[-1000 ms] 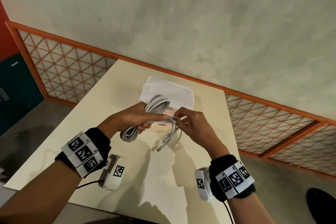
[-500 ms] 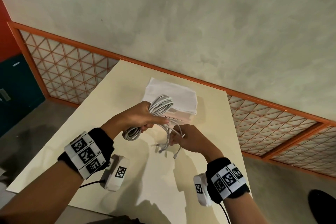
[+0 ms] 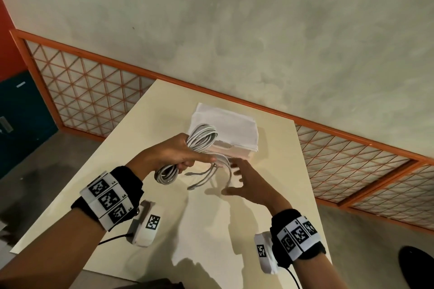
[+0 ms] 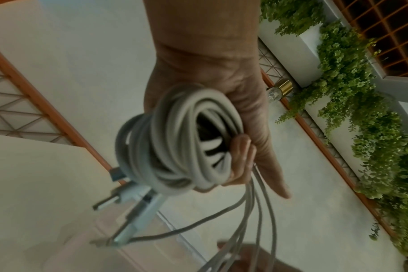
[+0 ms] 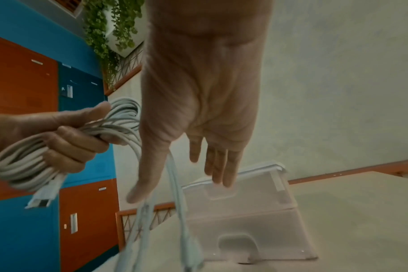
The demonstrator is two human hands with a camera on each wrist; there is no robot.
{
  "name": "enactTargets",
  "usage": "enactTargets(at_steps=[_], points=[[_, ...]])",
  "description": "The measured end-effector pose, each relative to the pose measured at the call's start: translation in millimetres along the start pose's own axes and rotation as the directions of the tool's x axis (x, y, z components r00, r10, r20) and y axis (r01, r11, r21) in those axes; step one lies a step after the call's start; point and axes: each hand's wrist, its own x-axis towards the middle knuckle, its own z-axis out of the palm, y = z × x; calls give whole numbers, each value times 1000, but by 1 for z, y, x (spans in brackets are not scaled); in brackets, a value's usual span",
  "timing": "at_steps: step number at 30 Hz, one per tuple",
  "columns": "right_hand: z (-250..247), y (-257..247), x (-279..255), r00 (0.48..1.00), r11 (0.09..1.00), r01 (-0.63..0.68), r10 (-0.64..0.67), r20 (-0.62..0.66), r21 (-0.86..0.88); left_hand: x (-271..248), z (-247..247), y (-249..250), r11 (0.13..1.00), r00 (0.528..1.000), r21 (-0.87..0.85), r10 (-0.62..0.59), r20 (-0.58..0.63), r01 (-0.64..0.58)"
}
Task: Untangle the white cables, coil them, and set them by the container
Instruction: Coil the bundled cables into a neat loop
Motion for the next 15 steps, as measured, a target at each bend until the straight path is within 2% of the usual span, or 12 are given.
enactTargets(at_steps=[5,10,13,15], points=[[5,-24,11,957,968,248,-238,-166,39,0,12,4,999,993,-37,6,119,-2],[-8,-40,0,986,934,168,-167,-28,317,2,6,1,998,998,-66,-4,58,7],[-21,-58,-10,975,945,218,-201,-94,243,5,9,-7,993,999,-120,-14,31,18],[-26,-69,-14,965,946,238,-203,-168,221,8,13,-10,969,994,-238,-48,97,70]])
